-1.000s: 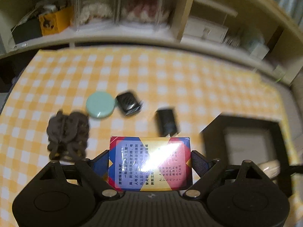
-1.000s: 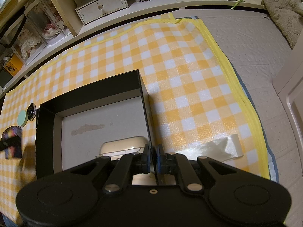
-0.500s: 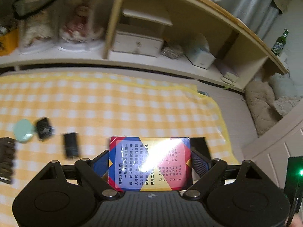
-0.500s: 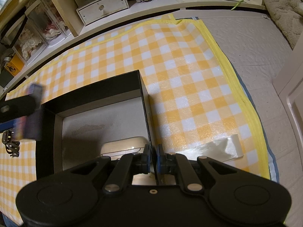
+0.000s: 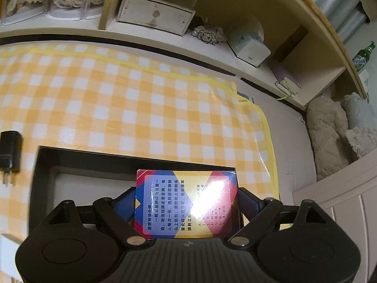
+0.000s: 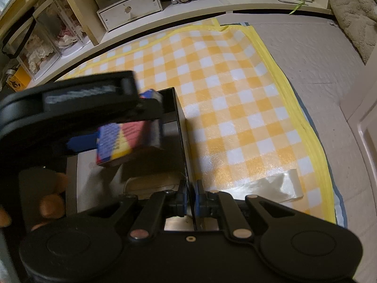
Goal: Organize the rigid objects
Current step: 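Carry the card box into the black tray and open the left tool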
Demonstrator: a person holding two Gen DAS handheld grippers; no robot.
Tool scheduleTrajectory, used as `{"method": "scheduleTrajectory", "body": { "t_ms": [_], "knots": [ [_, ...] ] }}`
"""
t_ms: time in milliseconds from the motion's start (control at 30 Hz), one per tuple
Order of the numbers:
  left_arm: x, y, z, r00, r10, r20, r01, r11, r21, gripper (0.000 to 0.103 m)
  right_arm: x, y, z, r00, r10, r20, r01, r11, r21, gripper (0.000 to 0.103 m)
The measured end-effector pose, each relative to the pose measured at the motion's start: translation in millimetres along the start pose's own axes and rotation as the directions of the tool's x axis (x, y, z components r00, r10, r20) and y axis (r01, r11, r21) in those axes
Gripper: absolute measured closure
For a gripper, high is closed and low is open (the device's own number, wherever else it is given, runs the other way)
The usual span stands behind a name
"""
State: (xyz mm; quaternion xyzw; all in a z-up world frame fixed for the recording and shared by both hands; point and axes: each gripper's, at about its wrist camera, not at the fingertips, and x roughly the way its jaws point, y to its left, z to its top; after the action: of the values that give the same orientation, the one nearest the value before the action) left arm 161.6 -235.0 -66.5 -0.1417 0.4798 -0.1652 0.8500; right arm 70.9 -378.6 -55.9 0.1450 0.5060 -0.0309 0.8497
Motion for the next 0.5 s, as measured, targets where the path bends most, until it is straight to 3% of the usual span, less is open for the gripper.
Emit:
{"method": "scheduleTrajectory", "body": {
  "t_ms": [133, 267, 500],
  "knots": [
    [15.0, 0.1, -4.6, 0.999, -0.030, -0.025, 0.029, 0.999, -0.025, 0.013, 1.0, 0.7, 0.4, 1.000, -0.003, -0.001, 0.003, 1.000, -0.005, 0.096],
    [20.7, 9.5, -6.5, 0.999, -0.038, -0.038, 0.035, 0.996, -0.081, 0.004, 1.6, 0.1, 0.6, 1.000, 0.001, -0.001, -0.001, 1.000, -0.007, 0.096],
    [7.8, 15.0, -2.6, 0.998, -0.054, -0.030, 0.053, 0.998, -0.032, 0.004, 2.8, 0.7, 1.5, 1.000, -0.002, -0.003, 0.002, 1.000, -0.010, 0.096]
  ]
}}
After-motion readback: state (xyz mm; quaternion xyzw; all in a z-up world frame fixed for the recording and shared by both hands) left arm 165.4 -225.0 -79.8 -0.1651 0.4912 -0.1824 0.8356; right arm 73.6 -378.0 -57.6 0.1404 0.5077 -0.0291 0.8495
